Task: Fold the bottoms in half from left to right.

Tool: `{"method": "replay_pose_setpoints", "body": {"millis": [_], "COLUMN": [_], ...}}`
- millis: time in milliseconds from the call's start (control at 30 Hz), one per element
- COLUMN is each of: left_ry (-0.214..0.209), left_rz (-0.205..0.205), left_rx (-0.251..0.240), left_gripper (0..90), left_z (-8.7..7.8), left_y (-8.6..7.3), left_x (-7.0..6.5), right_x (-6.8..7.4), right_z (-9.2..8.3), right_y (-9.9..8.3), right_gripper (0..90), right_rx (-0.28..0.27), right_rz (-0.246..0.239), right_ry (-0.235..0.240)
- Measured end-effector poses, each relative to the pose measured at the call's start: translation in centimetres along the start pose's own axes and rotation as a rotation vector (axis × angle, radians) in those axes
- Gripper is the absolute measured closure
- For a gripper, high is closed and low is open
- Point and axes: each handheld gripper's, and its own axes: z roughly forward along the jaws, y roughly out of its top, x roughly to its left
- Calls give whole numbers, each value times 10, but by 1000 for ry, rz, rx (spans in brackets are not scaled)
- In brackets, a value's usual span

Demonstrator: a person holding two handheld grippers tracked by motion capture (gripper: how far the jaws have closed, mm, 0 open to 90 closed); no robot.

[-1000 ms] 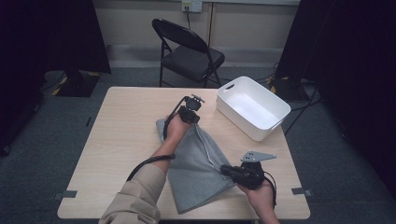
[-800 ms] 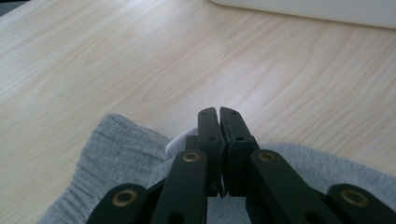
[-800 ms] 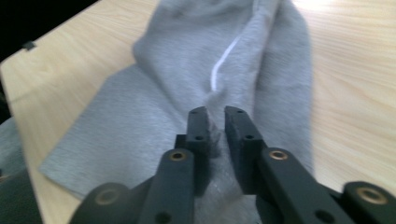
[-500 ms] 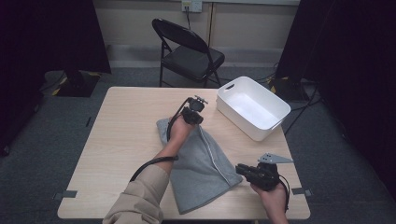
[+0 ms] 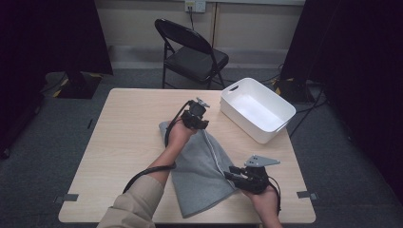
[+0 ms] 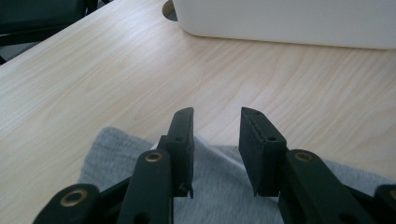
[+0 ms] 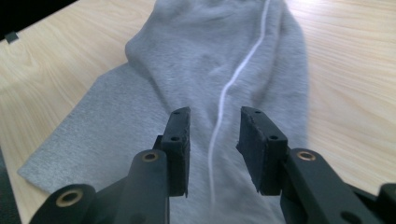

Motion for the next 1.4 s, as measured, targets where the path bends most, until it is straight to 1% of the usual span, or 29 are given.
{"method": "replay_pose_setpoints", "body": {"millis": [33, 100, 167, 200, 267, 300, 367, 400, 433, 467, 500, 533, 567, 667, 700, 733, 767, 833, 867, 900, 933, 967, 1033, 1100, 1233, 1267, 1300, 1367, 1400], "left_ry": [-7, -2, -11, -6, -1, -2, -8, -1, 1, -3, -4, -1, -8, -11, -7, -2, -10, -6, -12, -16, -15, -16, -21, -25, -23, -36, -45, -47, -55], "left_rz": [-8, -4, -8, -3, 4, -6, -14, -14, -12, -17, -14, -12, -24, -25, -18, -16, -14, -8, -13, -13, -8, -6, 1, 0, 11, -3, -1, 8, 10], "left_rx": [-5, -8, -8, -13, -10, -19, -17, -27, -29, -32, -32, -34, -43, -51, -53, -57, -54, -57, -60, -65, -68, -68, -69, -78, -84, -92, -87, -94, -90], "left_gripper": [640, 628, 626, 616, 614, 611, 610, 610, 610, 611, 611, 610, 611, 611, 611, 611, 611, 610, 611, 610, 605, 594, 587, 560, 443, 408, 373, 316, 304], "left_z": [-2, -7, -12, -14, -19, -21, -27, -30, -34, -36, -39, -43, -45, -53, -56, -57, -59, -62, -64, -65, -66, -68, -70, -72, -73, -73, -74, -74, -75], "left_y": [-3, -10, -17, -21, -29, -32, -38, -41, -44, -46, -49, -52, -54, -63, -66, -68, -71, -75, -76, -78, -80, -81, -83, -86, -92, -94, -96, -101, -104], "left_x": [1, 1, 2, 3, 5, 7, 11, 13, 15, 16, 18, 20, 20, 22, 22, 21, 22, 21, 21, 20, 20, 20, 19, 17, 16, 16, 18, 18, 19], "right_x": [1, 3, 4, 5, 4, 2, 1, -1, -2, -4, -6, -8, -12, -22, -26, -30, -33, -38, -40, -41, -41, -43, -47, -47, -47, -47, -48, -49, -49], "right_z": [4, 10, 16, 19, 24, 27, 31, 32, 31, 29, 26, 23, 20, 9, 6, 4, 2, 0, 0, 0, 0, -1, -2, -4, -3, -3, -2, 0, 1], "right_y": [0, 0, 0, 0, -1, -2, -4, -5, -5, -5, -4, -3, -2, -2, -3, -5, -7, -11, -12, -13, -14, -15, -16, -15, -11, -10, -10, -9, -8], "right_gripper": [632, 642, 645, 645, 657, 673, 750, 789, 825, 833, 842, 842, 842, 854, 852, 853, 853, 852, 847, 818, 774, 766, 778, 776, 690, 656, 626, 609, 585], "right_rx": [10, 29, 49, 68, 89, 102, 123, 126, 123, 109, 99, 89, 74, 46, 38, 34, 32, 35, 40, 47, 62, 64, 51, 45, 40, 41, 41, 40, 41], "right_rz": [-12, -31, -51, -66, -75, -72, -80, -74, -57, -45, -37, -27, -10, 33, 54, 72, 81, 95, 98, 96, 87, 87, 113, 102, 92, 91, 90, 82, 80], "right_ry": [-7, -26, -45, -74, -96, -104, -97, -105, -88, -80, -87, -83, -82, -86, -89, -92, -98, -108, -111, -121, -149, -175, -159, -162, -177, -182, -181, -176, -175]}}
